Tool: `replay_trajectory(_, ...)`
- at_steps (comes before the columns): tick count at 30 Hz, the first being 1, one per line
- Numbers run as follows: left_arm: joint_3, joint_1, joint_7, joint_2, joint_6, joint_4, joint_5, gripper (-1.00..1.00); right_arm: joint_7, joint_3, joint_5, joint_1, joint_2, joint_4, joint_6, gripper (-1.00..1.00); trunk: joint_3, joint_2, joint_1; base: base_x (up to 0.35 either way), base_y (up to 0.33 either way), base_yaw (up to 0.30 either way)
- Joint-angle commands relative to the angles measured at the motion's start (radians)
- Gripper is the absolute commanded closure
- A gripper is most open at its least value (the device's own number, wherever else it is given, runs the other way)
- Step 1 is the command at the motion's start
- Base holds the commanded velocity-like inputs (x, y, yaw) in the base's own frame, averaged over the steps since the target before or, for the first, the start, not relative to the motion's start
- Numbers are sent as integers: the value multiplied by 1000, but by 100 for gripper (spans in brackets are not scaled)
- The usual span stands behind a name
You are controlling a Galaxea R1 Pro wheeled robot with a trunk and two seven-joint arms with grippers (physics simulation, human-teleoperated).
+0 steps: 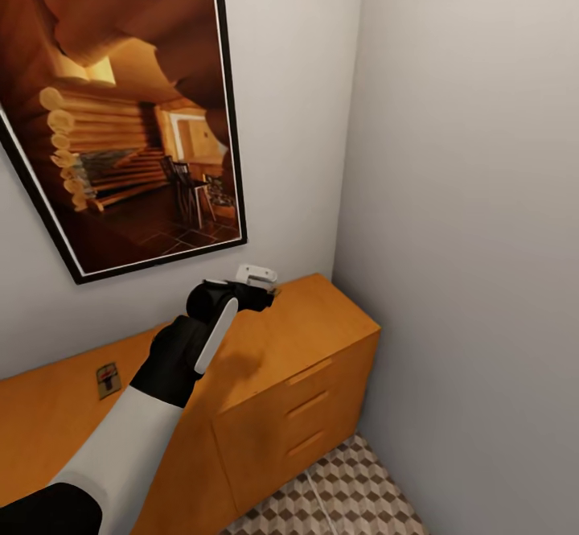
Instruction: Take the four mousetraps from the cabinet in the bathroom and place them on the bathroom floor. Make sure all four end up on the same floor surface, and ensure that at least two of them are either under or directly next to the same bathroom sink.
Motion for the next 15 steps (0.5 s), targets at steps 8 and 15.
replay_trajectory(8, -1, -1, 10, 0, 2, 20, 10, -100, -4, 9, -7, -1, 0, 0, -3, -100, -2, -2, 1, 142, 0, 0)
replay_trajectory(15, -1, 3, 10, 0, 1, 25, 10, -100, -3, 9, -8, -1, 0, 0, -2, -100, -2, -2, 1, 23, 0, 0)
